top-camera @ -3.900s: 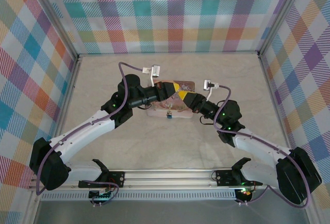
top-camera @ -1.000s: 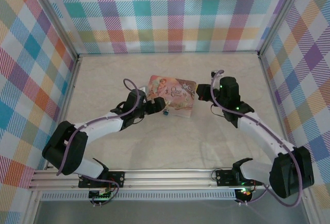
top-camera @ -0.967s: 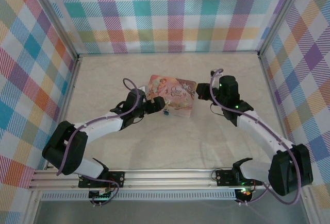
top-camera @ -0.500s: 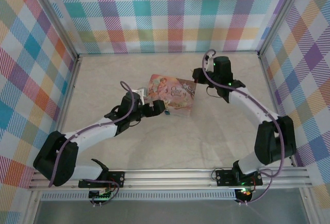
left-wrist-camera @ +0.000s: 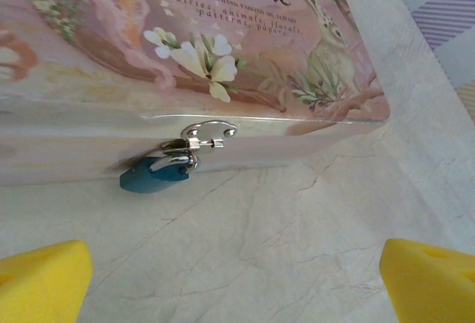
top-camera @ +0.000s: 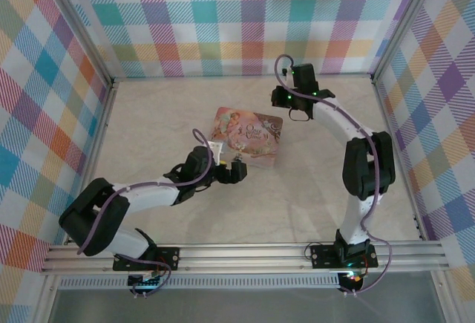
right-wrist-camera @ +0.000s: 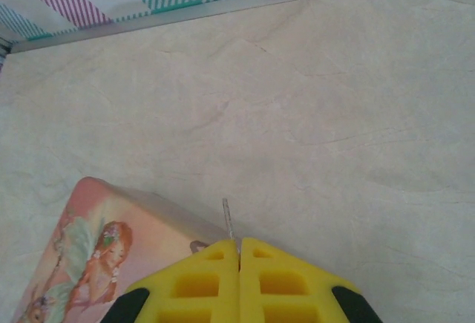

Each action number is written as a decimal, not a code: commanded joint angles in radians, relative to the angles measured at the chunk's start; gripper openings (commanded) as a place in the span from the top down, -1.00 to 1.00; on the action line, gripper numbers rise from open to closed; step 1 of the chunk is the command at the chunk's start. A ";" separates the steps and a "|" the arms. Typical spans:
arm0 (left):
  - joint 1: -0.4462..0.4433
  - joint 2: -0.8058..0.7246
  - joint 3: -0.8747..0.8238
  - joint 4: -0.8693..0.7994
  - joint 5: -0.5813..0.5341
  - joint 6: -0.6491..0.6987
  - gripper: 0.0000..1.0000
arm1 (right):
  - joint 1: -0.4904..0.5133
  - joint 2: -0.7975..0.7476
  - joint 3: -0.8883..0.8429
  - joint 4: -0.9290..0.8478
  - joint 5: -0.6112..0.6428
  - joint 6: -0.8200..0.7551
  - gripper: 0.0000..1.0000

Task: Unlock a padlock with a key

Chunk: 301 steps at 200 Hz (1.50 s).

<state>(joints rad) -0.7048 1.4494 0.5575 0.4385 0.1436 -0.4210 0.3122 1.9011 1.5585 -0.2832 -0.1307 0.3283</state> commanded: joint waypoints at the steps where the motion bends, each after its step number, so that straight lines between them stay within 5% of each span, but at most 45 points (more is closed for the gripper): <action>1: -0.025 0.044 -0.018 0.172 -0.027 0.074 -1.00 | -0.008 0.029 0.046 -0.048 0.020 -0.038 1.00; 66: -0.038 0.185 -0.030 0.351 -0.041 0.137 -1.00 | -0.007 0.080 0.058 -0.030 0.050 -0.077 1.00; 161: -0.039 0.324 0.042 0.453 0.117 0.200 -1.00 | -0.008 0.105 0.019 0.013 0.040 -0.094 1.00; 301: 0.002 0.417 0.069 0.616 0.293 0.099 -0.75 | -0.005 0.076 -0.023 0.032 0.037 -0.101 1.00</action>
<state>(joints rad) -0.7143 1.8423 0.6086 0.9485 0.3866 -0.2951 0.3122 1.9980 1.5562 -0.2707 -0.0864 0.2455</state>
